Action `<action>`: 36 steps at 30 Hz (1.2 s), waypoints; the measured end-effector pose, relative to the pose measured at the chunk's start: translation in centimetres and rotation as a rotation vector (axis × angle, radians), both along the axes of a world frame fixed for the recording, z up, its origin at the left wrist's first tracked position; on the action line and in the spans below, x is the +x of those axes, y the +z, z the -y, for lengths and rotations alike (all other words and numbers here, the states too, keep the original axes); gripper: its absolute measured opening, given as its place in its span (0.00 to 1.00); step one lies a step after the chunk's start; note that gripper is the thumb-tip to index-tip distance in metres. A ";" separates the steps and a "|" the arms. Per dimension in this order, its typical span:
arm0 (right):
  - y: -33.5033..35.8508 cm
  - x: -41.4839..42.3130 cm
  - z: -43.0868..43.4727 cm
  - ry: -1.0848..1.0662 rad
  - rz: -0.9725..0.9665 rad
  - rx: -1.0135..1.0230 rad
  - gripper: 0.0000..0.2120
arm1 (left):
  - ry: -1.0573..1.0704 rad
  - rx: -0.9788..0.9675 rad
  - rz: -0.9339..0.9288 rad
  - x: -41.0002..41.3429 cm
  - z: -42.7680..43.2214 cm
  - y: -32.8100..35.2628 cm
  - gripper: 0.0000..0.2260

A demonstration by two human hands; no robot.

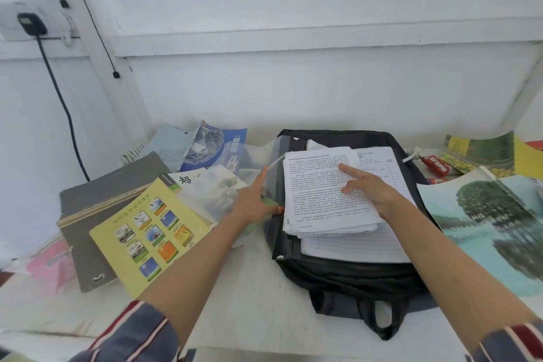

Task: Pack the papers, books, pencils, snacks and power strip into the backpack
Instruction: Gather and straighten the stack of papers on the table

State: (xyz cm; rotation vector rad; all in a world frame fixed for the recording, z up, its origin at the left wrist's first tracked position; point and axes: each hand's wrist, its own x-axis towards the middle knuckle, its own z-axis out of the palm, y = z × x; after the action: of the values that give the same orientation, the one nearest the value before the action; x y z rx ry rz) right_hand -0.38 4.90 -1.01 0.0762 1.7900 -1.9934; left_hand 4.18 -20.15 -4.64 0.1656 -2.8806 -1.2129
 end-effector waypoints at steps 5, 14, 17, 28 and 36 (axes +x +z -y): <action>0.1 0.1 0.1 -0.002 -0.003 0.015 0.29 | -0.022 -0.005 0.005 -0.2 0.0 0.0 0.46; -0.2 -0.2 0.0 -0.007 0.007 0.010 0.28 | -0.020 0.009 0.020 0.0 0.2 0.1 0.44; -0.3 -0.4 0.0 -0.013 0.007 0.014 0.28 | -0.034 0.055 0.039 0.0 0.4 0.2 0.43; 0.1 0.0 0.0 -0.023 0.021 -0.003 0.29 | -0.169 -0.104 0.068 0.4 1.3 2.1 0.19; 0.6 0.3 0.1 -0.028 -0.005 -0.008 0.29 | -0.092 -0.075 0.083 0.5 2.0 4.1 0.02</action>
State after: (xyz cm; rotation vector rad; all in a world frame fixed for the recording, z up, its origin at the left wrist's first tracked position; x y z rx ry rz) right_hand -0.10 4.77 -0.41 0.0942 1.7931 -2.0213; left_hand 4.67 -22.13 -0.58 0.0858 -3.0311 -1.1346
